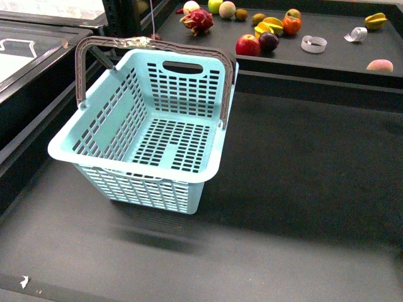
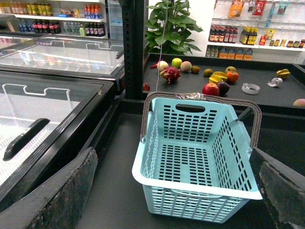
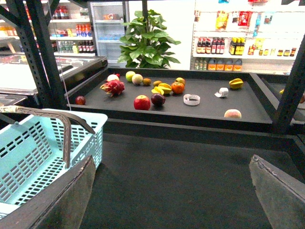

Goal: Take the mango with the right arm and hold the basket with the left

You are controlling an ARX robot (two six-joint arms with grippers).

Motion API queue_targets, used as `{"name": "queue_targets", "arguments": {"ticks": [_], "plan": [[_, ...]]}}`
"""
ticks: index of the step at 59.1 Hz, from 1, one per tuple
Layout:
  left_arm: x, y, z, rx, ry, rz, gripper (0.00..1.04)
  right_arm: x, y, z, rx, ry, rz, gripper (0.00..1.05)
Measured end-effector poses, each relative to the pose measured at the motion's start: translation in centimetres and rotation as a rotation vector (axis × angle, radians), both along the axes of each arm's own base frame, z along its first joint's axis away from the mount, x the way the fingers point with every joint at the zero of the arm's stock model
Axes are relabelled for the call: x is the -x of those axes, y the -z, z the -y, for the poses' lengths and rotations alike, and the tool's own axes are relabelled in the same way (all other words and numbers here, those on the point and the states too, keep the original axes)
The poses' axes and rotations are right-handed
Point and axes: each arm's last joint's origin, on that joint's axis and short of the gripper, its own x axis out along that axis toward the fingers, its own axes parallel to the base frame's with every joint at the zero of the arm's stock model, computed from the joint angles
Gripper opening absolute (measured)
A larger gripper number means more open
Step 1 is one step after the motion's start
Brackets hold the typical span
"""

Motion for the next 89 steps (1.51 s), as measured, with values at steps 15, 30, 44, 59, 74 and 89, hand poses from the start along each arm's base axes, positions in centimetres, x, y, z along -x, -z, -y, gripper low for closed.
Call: {"name": "queue_targets", "arguments": {"ticks": [15, 30, 44, 59, 74, 89], "plan": [[0.0, 0.0, 0.0, 0.000, 0.000, 0.000, 0.97, 0.0, 0.0, 0.0, 0.000, 0.000, 0.000, 0.96], [0.0, 0.0, 0.0, 0.000, 0.000, 0.000, 0.97, 0.0, 0.0, 0.0, 0.000, 0.000, 0.000, 0.96], [0.0, 0.0, 0.0, 0.000, 0.000, 0.000, 0.97, 0.0, 0.0, 0.0, 0.000, 0.000, 0.000, 0.96], [0.0, 0.0, 0.0, 0.000, 0.000, 0.000, 0.97, 0.0, 0.0, 0.0, 0.000, 0.000, 0.000, 0.96], [-0.5, -0.1, 0.3, 0.004, -0.248, -0.008, 0.97, 0.0, 0.0, 0.0, 0.000, 0.000, 0.000, 0.96], [-6.7, -2.2, 1.8, 0.242, -0.349, -0.049, 0.97, 0.0, 0.0, 0.0, 0.000, 0.000, 0.000, 0.96]]}}
